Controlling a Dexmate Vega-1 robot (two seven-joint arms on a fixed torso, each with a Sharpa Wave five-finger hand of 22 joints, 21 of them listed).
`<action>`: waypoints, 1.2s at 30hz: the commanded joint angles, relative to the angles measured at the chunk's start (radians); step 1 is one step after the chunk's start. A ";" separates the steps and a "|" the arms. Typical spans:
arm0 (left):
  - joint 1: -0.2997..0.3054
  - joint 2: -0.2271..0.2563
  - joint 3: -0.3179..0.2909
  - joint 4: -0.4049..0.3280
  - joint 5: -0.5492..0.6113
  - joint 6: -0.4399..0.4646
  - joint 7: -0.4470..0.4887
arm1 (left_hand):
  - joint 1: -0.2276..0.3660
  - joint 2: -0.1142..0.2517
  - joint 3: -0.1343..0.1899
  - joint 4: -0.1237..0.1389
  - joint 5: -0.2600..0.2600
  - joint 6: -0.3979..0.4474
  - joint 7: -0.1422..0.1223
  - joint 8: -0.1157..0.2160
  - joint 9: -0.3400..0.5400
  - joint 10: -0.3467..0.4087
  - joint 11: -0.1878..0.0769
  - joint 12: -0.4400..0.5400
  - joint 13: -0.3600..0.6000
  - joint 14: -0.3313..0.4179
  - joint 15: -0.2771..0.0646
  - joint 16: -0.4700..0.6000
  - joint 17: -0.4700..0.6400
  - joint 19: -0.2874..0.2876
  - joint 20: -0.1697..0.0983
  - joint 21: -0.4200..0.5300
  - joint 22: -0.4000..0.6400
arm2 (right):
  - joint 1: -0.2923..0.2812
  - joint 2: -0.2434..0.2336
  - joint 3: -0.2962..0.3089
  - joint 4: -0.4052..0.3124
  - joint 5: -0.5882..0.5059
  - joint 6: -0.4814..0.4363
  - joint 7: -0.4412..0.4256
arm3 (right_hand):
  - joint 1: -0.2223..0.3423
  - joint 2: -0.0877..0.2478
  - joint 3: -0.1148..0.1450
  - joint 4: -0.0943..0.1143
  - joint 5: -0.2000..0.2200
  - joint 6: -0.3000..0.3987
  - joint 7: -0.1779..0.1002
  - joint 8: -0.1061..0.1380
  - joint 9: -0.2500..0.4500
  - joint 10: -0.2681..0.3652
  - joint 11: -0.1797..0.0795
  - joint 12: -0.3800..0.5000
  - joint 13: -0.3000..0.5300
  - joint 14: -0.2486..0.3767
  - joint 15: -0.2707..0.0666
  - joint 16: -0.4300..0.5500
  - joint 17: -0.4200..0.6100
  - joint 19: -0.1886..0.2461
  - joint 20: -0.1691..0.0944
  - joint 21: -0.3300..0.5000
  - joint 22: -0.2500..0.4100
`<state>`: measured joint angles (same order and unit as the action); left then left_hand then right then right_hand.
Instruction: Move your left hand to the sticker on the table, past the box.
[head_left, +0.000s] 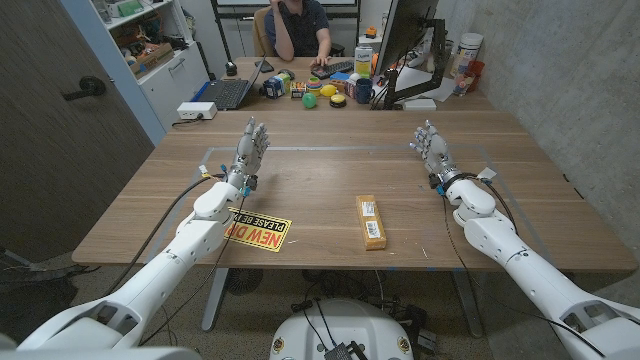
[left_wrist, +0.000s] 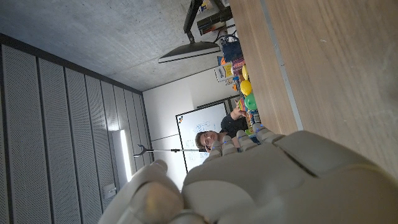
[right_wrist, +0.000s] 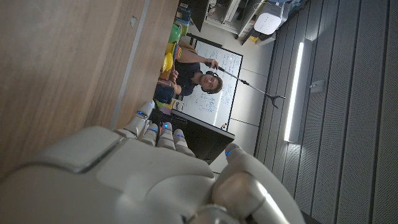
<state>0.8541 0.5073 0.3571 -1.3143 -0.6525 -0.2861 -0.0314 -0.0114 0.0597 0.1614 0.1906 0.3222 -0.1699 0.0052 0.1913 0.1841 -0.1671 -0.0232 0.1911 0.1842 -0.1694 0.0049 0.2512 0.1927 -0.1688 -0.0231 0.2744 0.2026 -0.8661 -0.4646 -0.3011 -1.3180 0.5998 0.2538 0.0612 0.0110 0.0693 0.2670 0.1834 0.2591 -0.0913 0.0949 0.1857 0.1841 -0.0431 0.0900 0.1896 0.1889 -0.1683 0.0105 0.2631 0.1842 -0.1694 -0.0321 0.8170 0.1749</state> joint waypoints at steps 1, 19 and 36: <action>0.013 -0.050 -0.030 0.034 0.057 -0.110 0.018 | 0.015 0.124 0.012 -0.004 0.011 -0.084 -0.051 0.027 0.000 -0.145 -0.012 0.021 0.003 -0.173 -0.020 0.022 -0.004 -0.026 -0.004 0.022 0.001 | -0.041 0.134 0.169 -0.025 -0.148 -0.073 0.095 | 0.000 0.097 0.007 0.000 0.004 -0.003 0.006 0.006 0.004 0.001 0.011 0.006 0.005 -0.013 0.000 0.004 0.004 -0.152 -0.021 0.006 0.002; 0.095 0.057 -0.072 -0.179 0.418 -0.041 0.341 | 0.110 0.087 0.079 -0.055 0.004 -0.023 -0.185 0.006 -0.003 -0.045 -0.040 0.014 0.001 -0.052 -0.028 0.022 -0.016 0.021 0.010 0.011 -0.010 | -0.059 0.270 0.311 -0.036 -0.292 -0.125 0.194 | 0.000 0.096 0.006 0.000 0.006 -0.003 0.006 0.005 0.004 0.000 0.010 0.005 0.005 -0.012 0.001 0.003 0.004 -0.150 -0.021 0.000 0.003; 0.200 0.170 -0.114 -0.417 0.807 0.053 0.528 | 0.101 0.062 0.059 -0.048 0.003 -0.043 -0.227 -0.008 -0.001 -0.106 -0.088 -0.016 0.001 -0.130 -0.048 -0.030 -0.012 -0.015 0.053 -0.022 -0.010 | -0.076 0.318 0.358 -0.054 -0.343 -0.142 0.220 | 0.000 0.097 0.005 0.000 0.006 -0.001 0.007 0.006 0.004 0.003 0.011 0.006 0.006 -0.010 0.003 0.003 0.004 -0.147 -0.023 -0.003 0.003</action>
<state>0.9852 0.6134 0.2679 -1.5856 -0.0734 -0.3009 0.3777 0.0877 0.1028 0.2227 0.1364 0.3215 -0.1732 -0.2167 0.1885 0.1814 -0.1721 -0.1042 0.1800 0.1841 -0.1709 -0.0290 0.2288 0.1778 -0.1688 0.0273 0.2584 0.1907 -0.9302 -0.1769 0.0258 -1.3605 0.2917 0.1230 0.2626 0.0111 0.0690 0.2669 0.1834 0.2586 -0.0911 0.0947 0.1856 0.1838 -0.0469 0.0933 0.1896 0.1931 -0.1681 0.0105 0.2630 0.1839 -0.1692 -0.0321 0.8189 0.1746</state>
